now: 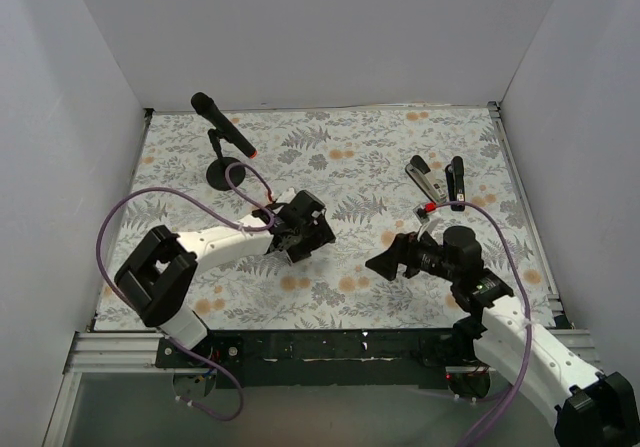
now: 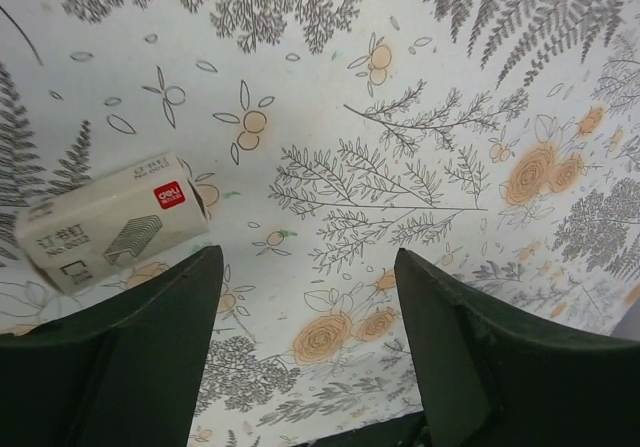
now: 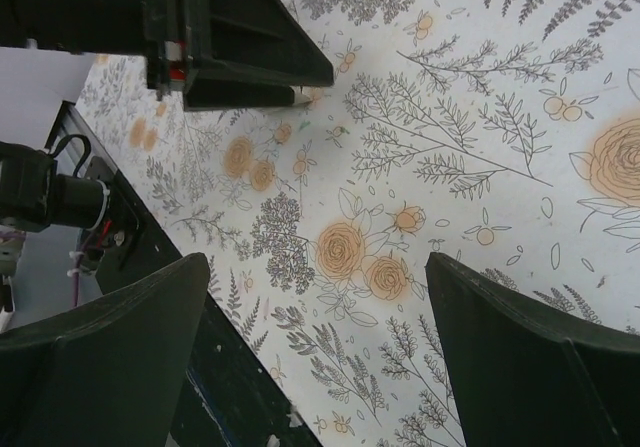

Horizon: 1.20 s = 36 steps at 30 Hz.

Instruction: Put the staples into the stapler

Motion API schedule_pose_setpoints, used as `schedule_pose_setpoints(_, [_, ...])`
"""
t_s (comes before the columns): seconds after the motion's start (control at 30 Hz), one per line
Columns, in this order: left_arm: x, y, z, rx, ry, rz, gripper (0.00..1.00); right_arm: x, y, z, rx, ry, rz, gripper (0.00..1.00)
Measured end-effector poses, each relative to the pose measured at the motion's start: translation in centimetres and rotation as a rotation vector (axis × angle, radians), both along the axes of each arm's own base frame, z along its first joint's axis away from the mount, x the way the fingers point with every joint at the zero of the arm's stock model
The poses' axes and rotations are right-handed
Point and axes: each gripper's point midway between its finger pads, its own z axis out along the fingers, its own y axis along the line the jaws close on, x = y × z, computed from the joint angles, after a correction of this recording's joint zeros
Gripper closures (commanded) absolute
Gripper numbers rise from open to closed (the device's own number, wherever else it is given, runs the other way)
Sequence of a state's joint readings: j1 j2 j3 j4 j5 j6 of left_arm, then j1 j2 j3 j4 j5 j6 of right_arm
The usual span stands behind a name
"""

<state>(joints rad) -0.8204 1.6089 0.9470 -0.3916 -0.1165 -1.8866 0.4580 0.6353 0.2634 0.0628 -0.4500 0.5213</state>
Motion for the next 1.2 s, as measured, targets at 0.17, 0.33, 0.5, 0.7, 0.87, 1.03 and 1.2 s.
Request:
schedule_pose_setpoints(0.17, [0.5,2.6,3.8,0.073,-0.164,-0.064,0.14,-0.3,1.0,-1.7,-0.056,0.068,0.024,0.02])
schedule_pose_setpoints(0.33, [0.8,6.0,8.1,0.178,-0.393,-0.169,0.09,-0.1,2.3,-2.2,-0.092,0.100,0.058,0.05])
schedule_pose_setpoints(0.5, [0.2,8.3,6.4,0.372,-0.468,-0.402,0.08,0.4,2.9,-2.2,-0.099,0.098,0.059,0.07])
schedule_pose_setpoints(0.7, [-0.2,8.7,1.6,0.555,-0.444,-0.749,0.14,0.6,2.8,-2.2,-0.108,0.084,0.060,0.07])
schedule_pose_setpoints(0.87, [-0.6,8.3,-1.9,0.611,-0.378,-0.964,0.21,0.8,2.8,-2.5,-0.122,0.066,0.068,0.08])
schedule_pose_setpoints(1.03, [0.1,6.8,-2.3,0.611,-0.407,-1.089,0.32,0.9,2.7,-2.8,-0.145,0.045,0.082,0.09])
schedule_pose_setpoints(1.2, [0.0,6.1,-2.5,0.596,-0.433,-1.177,0.37,1.0,2.6,-2.9,-0.160,0.020,0.095,0.10])
